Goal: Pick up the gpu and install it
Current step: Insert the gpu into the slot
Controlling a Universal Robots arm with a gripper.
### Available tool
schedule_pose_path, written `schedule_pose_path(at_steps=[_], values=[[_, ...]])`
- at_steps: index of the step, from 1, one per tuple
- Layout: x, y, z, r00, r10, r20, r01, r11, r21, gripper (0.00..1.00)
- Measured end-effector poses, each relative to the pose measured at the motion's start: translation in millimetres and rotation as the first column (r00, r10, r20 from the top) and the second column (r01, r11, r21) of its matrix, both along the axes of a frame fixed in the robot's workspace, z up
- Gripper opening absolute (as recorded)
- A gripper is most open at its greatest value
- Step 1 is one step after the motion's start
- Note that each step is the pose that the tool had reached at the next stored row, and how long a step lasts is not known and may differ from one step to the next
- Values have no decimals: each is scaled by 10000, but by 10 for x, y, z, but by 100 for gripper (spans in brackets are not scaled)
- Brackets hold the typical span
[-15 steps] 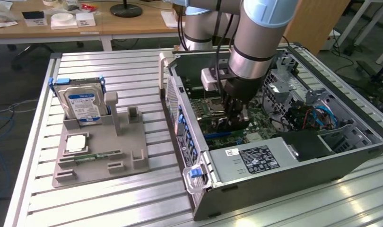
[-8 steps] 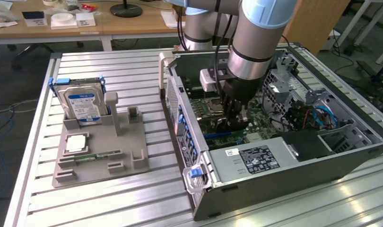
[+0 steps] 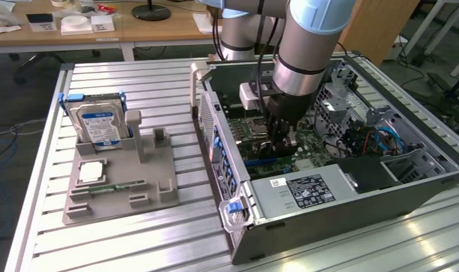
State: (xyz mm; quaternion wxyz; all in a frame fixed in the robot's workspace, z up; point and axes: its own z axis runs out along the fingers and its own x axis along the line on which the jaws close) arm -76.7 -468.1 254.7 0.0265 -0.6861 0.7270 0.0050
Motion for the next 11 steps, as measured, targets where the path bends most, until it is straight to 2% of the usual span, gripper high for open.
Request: schedule_pose_path(at_steps=[11], values=[[-18, 0, -6, 10000, 28, 1, -28, 10000, 1, 27]])
